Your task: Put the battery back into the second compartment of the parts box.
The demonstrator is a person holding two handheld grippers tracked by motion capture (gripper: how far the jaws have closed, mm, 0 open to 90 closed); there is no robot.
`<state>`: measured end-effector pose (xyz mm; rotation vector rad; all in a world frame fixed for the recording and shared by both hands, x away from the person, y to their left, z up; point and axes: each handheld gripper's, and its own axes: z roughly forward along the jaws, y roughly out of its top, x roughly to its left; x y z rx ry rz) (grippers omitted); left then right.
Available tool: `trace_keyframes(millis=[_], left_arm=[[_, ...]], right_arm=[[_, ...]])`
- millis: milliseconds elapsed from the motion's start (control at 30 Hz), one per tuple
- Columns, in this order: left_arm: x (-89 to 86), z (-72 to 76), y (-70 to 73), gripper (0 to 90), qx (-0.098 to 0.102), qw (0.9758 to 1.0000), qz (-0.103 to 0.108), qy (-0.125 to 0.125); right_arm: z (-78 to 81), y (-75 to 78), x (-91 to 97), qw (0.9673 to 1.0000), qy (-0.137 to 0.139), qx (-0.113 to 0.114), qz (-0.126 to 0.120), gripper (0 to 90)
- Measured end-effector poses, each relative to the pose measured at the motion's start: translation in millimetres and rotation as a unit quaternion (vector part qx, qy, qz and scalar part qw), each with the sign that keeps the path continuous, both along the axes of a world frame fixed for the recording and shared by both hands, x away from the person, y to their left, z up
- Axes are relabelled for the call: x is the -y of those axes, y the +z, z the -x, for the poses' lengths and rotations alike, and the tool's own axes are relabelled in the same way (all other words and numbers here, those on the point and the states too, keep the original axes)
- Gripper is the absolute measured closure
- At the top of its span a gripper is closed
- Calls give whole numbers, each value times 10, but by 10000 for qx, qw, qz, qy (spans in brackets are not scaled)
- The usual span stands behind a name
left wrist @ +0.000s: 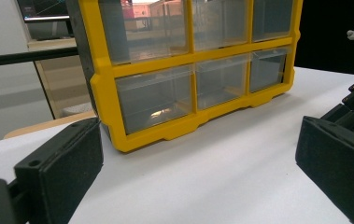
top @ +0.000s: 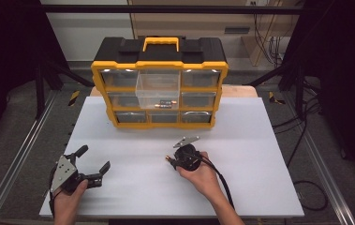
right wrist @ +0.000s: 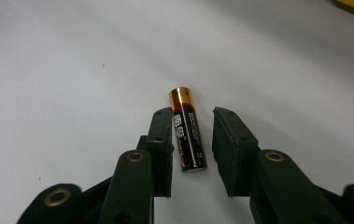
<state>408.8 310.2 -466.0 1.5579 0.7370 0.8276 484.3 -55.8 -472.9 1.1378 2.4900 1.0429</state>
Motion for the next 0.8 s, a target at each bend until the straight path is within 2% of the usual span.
trace_keyframes(millis=[800], left_arm=[[-13,0,3,5,4,10000,-1,10]], right_arm=[[5,-67,-47,9997,82,48,206,751]])
